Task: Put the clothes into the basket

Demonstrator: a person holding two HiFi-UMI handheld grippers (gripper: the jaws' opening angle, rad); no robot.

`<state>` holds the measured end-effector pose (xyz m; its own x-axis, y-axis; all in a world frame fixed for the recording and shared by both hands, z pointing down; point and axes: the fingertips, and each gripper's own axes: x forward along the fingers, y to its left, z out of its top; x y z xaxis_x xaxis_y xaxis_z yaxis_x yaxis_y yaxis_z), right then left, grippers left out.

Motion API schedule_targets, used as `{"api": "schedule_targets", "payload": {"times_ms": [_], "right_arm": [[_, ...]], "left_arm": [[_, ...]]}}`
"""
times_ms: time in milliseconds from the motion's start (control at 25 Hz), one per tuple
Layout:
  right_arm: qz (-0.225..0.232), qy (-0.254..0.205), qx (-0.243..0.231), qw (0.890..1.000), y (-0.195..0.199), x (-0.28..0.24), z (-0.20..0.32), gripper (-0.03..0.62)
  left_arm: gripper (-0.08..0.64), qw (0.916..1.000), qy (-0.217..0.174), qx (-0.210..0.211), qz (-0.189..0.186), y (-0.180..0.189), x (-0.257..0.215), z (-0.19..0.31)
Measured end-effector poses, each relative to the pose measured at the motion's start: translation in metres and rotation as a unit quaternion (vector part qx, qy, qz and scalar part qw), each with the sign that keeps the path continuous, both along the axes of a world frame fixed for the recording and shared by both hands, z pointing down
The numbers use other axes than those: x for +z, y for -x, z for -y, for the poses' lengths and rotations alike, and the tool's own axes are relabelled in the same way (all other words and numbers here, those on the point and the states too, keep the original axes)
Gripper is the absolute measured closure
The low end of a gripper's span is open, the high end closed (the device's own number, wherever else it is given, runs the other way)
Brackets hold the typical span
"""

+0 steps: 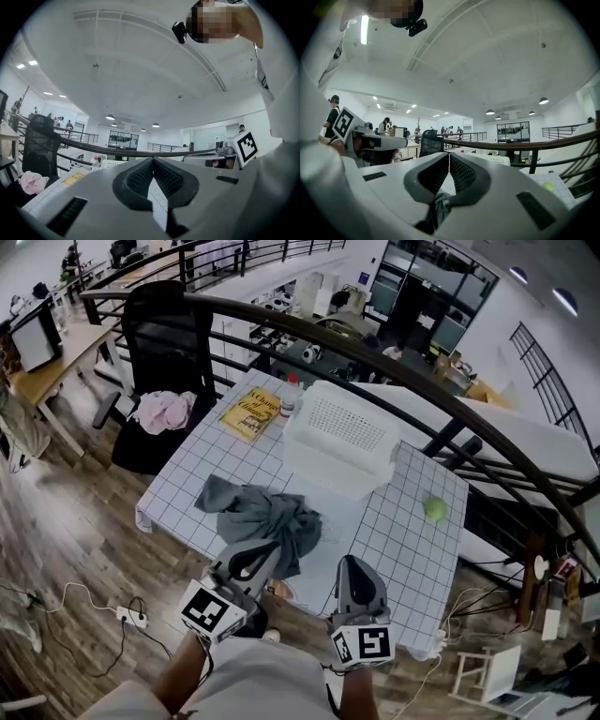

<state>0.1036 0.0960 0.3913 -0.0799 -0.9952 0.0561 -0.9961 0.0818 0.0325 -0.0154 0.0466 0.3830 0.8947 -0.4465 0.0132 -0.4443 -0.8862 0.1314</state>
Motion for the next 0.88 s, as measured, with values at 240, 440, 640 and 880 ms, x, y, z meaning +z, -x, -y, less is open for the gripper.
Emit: {"api": "schedule_targets", "payload": {"times_ms": [240,440,640,880], "right_arm": [[-0.002,0.006,-0.001,1.000,0.001,0.002,0.050,0.574],[-0.005,0.017,-0.011,1.000,0.009,0.009,0.086,0.574],[0.006,0.053,-0.041,0.998,0.024,0.029,0.118,0.573],[-0.018,0.110,-0.098,0.989,0.043,0.064,0.144,0.557]], "left_arm": [[0.555,0.9999,0.004,0.011,-0.012,-0.004,0.002,0.052],[0.555,0.9997,0.012,0.015,-0.016,0.001,0.012,0.086],[0.555,0.9995,0.021,0.017,-0.015,0.013,0.025,0.111],[0.555,0.9991,0.036,0.019,-0.010,0.025,0.041,0.127]]}}
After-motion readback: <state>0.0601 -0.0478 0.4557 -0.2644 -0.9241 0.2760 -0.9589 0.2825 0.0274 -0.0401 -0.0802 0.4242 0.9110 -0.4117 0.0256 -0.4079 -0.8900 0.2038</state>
